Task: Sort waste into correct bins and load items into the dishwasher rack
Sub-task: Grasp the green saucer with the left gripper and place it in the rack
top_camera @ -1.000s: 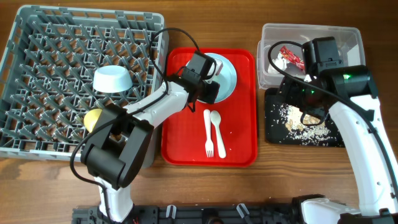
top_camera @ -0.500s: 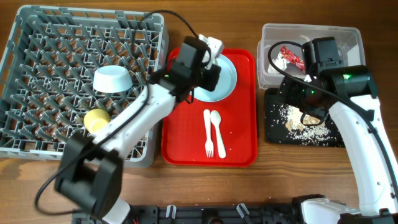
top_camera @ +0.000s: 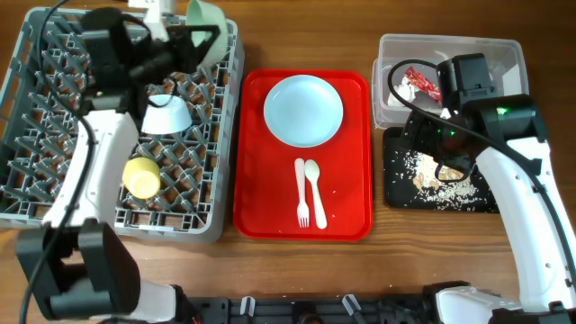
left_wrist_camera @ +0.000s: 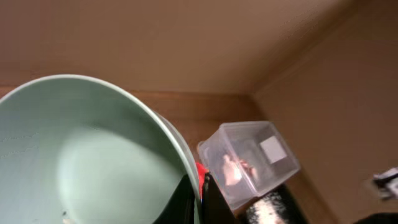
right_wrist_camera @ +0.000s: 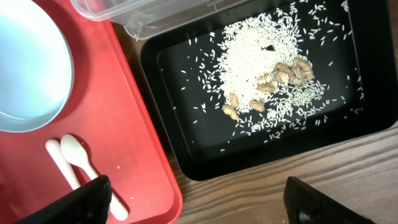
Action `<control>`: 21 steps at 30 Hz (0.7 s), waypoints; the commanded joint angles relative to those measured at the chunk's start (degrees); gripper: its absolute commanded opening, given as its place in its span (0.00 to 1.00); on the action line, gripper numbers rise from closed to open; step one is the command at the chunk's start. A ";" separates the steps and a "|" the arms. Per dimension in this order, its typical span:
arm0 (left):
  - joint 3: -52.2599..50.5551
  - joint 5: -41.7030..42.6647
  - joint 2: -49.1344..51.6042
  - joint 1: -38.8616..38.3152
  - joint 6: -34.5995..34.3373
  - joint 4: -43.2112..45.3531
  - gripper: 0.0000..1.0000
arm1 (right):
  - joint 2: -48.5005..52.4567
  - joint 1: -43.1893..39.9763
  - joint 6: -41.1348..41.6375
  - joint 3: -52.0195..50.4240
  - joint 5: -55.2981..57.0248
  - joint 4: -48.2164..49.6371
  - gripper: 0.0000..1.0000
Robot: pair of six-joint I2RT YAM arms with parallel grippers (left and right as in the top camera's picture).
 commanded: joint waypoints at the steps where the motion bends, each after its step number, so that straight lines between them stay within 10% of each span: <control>1: 0.48 10.03 5.57 4.17 -8.02 3.50 0.04 | -0.15 -0.13 -0.04 -0.07 0.13 -0.04 0.89; 16: 0.48 13.18 18.40 7.69 -9.27 8.92 0.04 | -0.15 -0.13 -0.85 -0.07 0.13 -0.04 0.89; 21: 0.48 13.16 18.53 11.93 -9.27 8.63 0.31 | -0.15 -0.13 -0.83 -0.07 0.11 -0.09 0.89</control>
